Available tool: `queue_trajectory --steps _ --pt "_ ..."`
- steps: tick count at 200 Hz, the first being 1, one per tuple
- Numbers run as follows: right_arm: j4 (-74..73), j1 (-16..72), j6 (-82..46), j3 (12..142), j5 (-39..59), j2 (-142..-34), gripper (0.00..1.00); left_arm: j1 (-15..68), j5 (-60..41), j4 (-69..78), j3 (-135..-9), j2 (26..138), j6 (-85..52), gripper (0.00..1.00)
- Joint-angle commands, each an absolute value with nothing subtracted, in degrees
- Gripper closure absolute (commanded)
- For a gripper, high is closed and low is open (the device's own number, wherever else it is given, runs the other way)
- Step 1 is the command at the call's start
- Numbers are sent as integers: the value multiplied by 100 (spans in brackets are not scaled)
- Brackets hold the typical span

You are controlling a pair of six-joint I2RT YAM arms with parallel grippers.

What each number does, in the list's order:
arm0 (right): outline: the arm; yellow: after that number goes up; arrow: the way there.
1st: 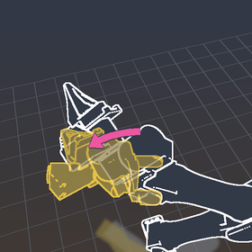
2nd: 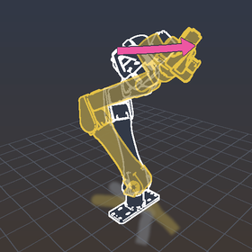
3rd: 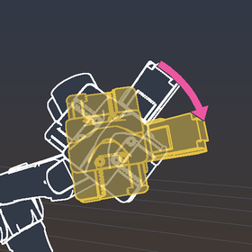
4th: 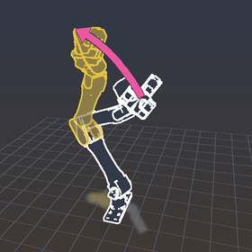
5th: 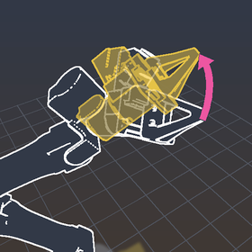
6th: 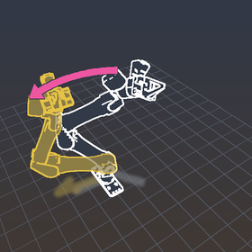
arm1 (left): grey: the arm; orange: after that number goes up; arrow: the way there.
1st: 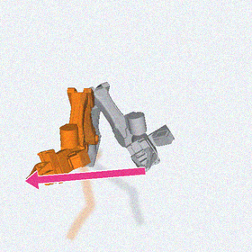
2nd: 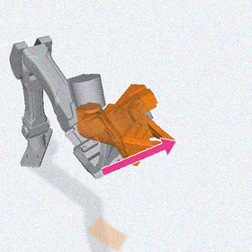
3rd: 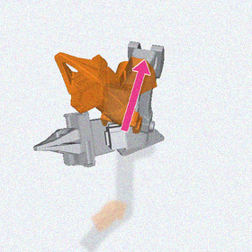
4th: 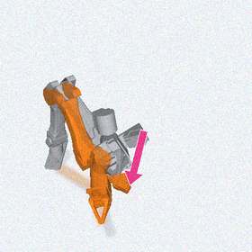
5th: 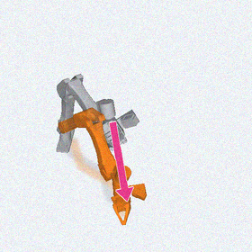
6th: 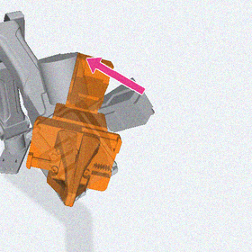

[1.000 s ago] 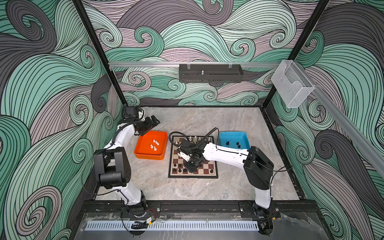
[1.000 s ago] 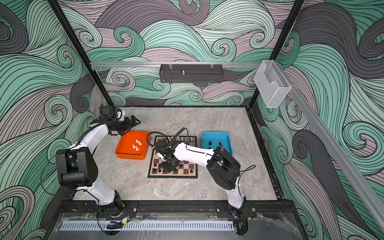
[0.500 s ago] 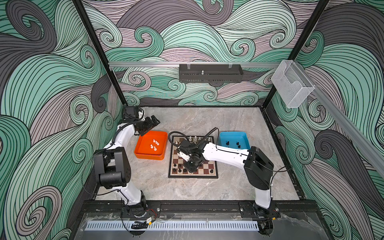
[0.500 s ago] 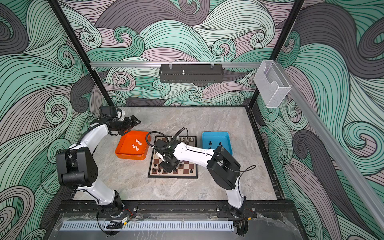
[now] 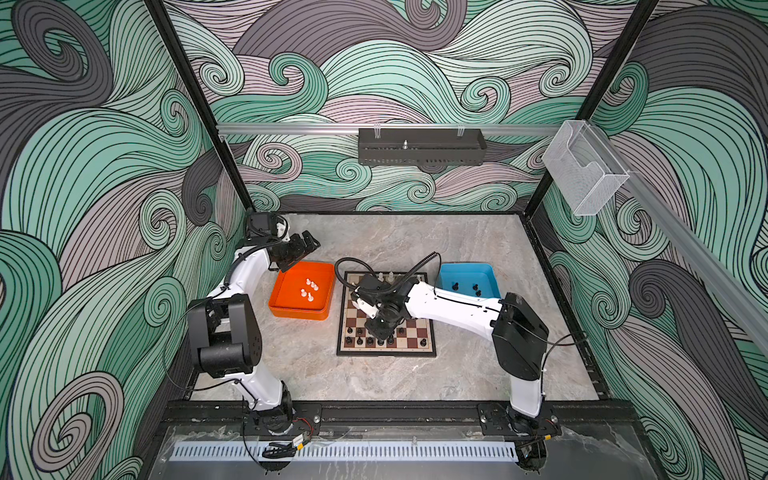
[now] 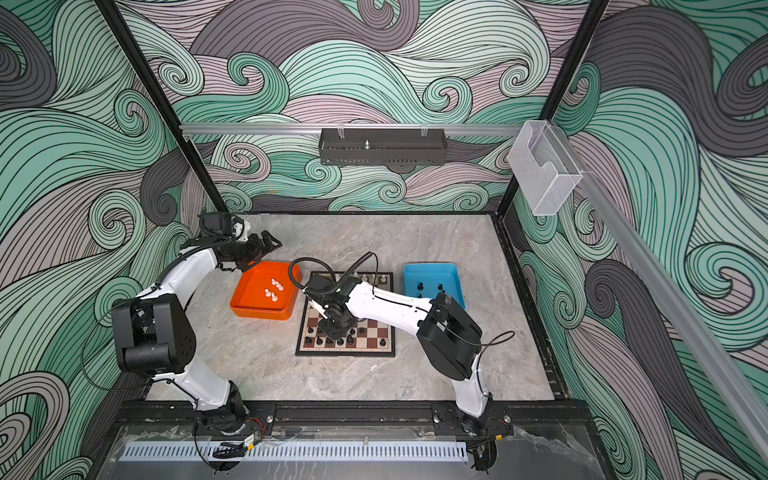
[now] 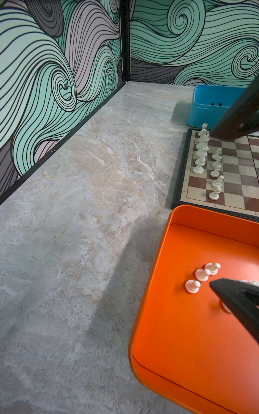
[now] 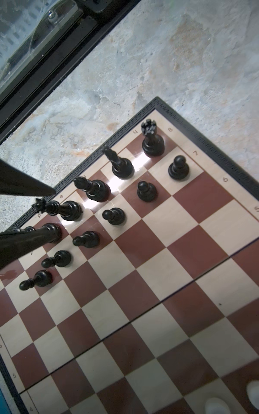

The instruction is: Set up the chess pieces on the board

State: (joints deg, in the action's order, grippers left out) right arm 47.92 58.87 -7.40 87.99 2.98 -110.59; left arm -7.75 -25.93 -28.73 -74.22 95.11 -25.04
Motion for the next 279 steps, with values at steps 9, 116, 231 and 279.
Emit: queue_trajectory --steps 9,116,231,279 --pt "4902 5578 -616 9097 165 -10660 66 -815 -2362 -3065 -7505 9405 -2512 1" --pt "3737 2428 -1378 8760 828 -9509 0 -725 -260 -4984 -7910 9336 -2438 3" --pt "3398 1935 -1107 8131 1248 -9454 1 -302 33 -4986 -8006 10448 -2234 30" --pt "3403 1838 -1160 8050 1264 -9493 4 -168 149 -4904 -8054 10780 -2230 39"
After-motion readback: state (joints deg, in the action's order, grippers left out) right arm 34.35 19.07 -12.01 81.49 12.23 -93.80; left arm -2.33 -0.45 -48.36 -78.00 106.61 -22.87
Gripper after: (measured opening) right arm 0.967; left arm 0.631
